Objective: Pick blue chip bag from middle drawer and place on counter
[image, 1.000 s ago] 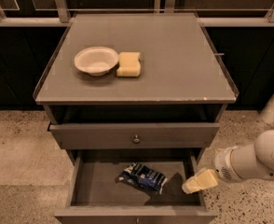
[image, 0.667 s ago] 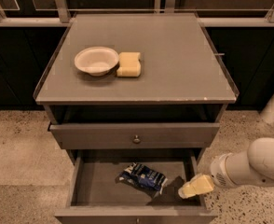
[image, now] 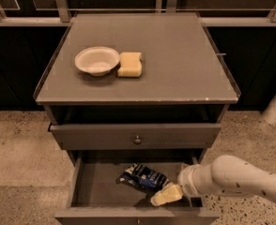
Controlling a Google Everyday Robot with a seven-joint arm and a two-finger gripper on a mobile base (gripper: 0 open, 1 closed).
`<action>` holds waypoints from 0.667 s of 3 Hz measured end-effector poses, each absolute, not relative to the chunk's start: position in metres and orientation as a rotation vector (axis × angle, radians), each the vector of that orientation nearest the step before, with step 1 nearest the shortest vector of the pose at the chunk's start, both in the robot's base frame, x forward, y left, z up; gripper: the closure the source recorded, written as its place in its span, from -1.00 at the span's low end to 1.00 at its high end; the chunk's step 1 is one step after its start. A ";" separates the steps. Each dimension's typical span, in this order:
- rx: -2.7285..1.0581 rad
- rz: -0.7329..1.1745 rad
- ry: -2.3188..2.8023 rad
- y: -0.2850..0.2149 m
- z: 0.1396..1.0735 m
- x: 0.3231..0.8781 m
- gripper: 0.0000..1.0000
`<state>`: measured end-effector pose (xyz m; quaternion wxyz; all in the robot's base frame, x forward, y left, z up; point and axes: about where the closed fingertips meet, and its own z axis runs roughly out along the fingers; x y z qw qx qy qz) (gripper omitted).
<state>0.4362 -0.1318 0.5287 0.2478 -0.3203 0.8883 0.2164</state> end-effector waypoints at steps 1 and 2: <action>-0.852 0.575 2.414 -0.134 0.529 0.441 -1.00; -0.818 0.571 2.446 -0.136 0.518 0.436 -1.00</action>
Offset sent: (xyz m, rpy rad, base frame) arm -0.0018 -0.0116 -0.0254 -0.0185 0.0196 -0.1029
